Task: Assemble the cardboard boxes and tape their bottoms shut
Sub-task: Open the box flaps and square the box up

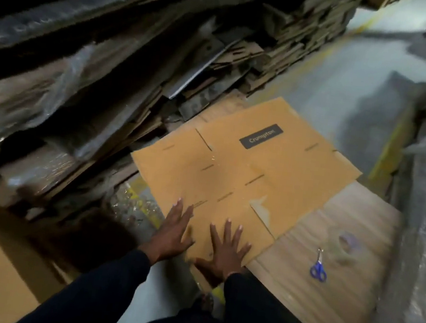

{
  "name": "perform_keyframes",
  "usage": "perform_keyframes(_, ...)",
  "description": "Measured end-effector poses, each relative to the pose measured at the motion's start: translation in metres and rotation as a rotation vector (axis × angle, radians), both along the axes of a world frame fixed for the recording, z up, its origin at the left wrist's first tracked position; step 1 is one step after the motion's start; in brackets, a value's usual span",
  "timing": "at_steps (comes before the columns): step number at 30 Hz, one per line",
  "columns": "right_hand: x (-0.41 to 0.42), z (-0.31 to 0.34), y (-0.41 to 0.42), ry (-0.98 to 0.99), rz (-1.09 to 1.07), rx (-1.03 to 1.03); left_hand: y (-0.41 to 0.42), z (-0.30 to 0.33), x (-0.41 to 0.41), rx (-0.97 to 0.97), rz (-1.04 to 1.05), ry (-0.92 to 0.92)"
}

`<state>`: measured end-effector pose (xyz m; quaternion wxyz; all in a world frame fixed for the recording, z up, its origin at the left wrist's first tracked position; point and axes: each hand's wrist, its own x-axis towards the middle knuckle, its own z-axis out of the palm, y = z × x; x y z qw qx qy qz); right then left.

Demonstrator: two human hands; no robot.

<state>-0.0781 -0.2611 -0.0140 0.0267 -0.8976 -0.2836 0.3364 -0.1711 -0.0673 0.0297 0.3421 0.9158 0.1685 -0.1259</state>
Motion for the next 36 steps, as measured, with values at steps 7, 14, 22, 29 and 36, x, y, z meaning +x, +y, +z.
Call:
perform_keyframes(7, 0.093, 0.0, -0.067, -0.063, 0.173, -0.033, -0.026, -0.02, 0.086, 0.04, -0.204, 0.086)
perform_keyframes(14, 0.142, 0.014, -0.111, 0.013, 0.188, -0.053, -0.04, -0.03, 0.16, 0.173, -0.447, 0.188)
perform_keyframes(22, 0.113, 0.021, -0.091, -0.051, -1.076, 0.287, -0.038, -0.015, 0.218, 0.258, -0.725, 0.348)
perform_keyframes(29, 0.12, 0.079, -0.081, 0.29, -1.626, 0.825, -0.008, 0.002, 0.236, 0.078, -0.747, 0.451)
perform_keyframes(36, 0.114, 0.119, -0.025, 0.459, -1.19, 0.881, -0.024, 0.048, 0.249, -0.627, -0.486, 0.388)
